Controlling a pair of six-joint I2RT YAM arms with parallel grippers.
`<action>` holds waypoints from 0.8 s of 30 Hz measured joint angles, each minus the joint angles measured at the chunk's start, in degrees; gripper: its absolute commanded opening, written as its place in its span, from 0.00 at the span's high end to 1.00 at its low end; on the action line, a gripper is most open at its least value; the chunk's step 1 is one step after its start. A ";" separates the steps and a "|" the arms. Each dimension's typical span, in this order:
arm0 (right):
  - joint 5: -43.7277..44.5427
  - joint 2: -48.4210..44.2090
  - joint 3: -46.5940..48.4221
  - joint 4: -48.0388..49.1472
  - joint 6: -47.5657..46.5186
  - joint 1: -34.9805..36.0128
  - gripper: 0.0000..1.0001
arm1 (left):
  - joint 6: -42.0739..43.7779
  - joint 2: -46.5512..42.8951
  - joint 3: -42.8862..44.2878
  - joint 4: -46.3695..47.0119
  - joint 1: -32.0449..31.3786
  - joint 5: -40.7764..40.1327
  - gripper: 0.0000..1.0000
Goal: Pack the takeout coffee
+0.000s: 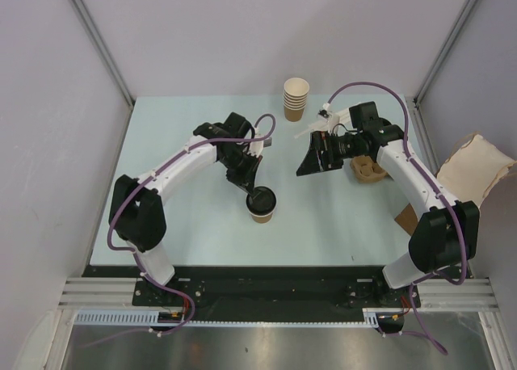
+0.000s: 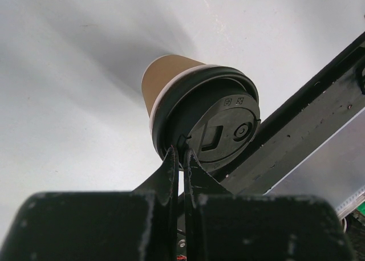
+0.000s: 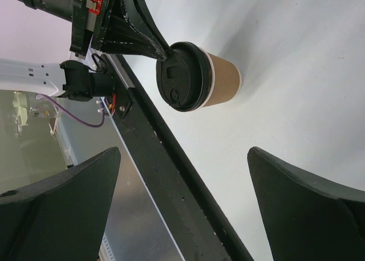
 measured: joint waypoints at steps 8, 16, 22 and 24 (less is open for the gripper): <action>-0.04 0.00 0.00 0.00 0.02 -0.07 0.00 | 0.02 0.00 -0.24 -0.07 0.00 0.04 0.97; -0.04 0.00 0.00 0.02 0.02 -0.17 0.00 | 0.07 0.02 -0.35 -0.17 0.00 0.39 0.89; -0.04 0.00 0.00 0.24 0.04 -0.17 0.00 | 0.11 0.02 -0.79 -0.20 0.00 0.37 0.84; -0.04 0.00 0.00 0.37 0.04 -0.17 0.00 | 0.20 0.02 -0.96 -0.20 0.00 0.39 0.80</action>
